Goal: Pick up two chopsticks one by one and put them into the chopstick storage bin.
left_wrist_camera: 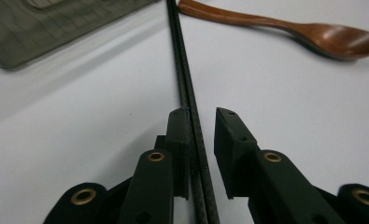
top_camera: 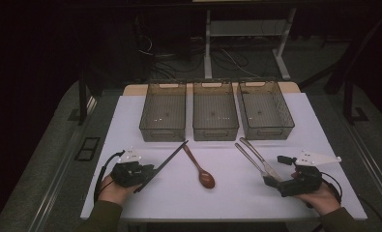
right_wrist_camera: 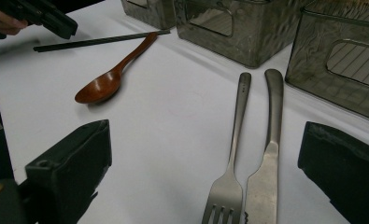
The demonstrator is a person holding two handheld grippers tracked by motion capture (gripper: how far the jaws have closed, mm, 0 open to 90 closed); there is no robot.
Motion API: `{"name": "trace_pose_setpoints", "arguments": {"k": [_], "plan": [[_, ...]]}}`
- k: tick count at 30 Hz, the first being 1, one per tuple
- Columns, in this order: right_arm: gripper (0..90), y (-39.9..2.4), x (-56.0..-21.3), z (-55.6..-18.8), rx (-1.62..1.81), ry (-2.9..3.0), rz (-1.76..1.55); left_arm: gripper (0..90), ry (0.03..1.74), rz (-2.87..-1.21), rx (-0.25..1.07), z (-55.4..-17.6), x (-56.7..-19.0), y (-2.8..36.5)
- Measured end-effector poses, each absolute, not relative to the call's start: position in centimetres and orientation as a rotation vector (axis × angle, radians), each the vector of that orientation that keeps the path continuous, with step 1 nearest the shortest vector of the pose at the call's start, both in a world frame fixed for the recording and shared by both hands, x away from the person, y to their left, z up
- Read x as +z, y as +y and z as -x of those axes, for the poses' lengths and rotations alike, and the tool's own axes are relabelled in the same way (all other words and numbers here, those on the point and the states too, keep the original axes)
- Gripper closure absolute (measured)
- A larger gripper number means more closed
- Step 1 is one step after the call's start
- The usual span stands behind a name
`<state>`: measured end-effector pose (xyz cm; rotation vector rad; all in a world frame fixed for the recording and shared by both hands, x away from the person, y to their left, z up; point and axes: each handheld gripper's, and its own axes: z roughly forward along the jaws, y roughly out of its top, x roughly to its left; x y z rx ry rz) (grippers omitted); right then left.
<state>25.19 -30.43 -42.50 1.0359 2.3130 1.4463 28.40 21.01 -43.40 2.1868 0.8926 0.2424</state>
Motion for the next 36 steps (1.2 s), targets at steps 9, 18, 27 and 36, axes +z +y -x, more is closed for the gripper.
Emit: {"name": "trace_pose_setpoints", "arguments": {"k": [9,18,27,36], "plan": [[2.1,-30.47,-42.5,-25.22,1.448,2.314,-1.034,79.1,0.918,-2.192,0.23,-28.59,-43.69,21.19],[2.1,-30.43,-42.49,-25.18,1.45,2.315,-1.033,80.7,0.937,-2.198,0.228,-28.7,-43.83,21.35],[2.1,-30.42,-42.5,-25.17,1.449,2.317,-1.035,80.7,0.938,-2.202,0.234,-28.77,-43.88,21.44],[2.1,-30.43,-42.49,-25.16,1.447,2.317,-1.035,80.5,0.934,-2.191,0.214,-28.83,-44.04,21.49]]}}
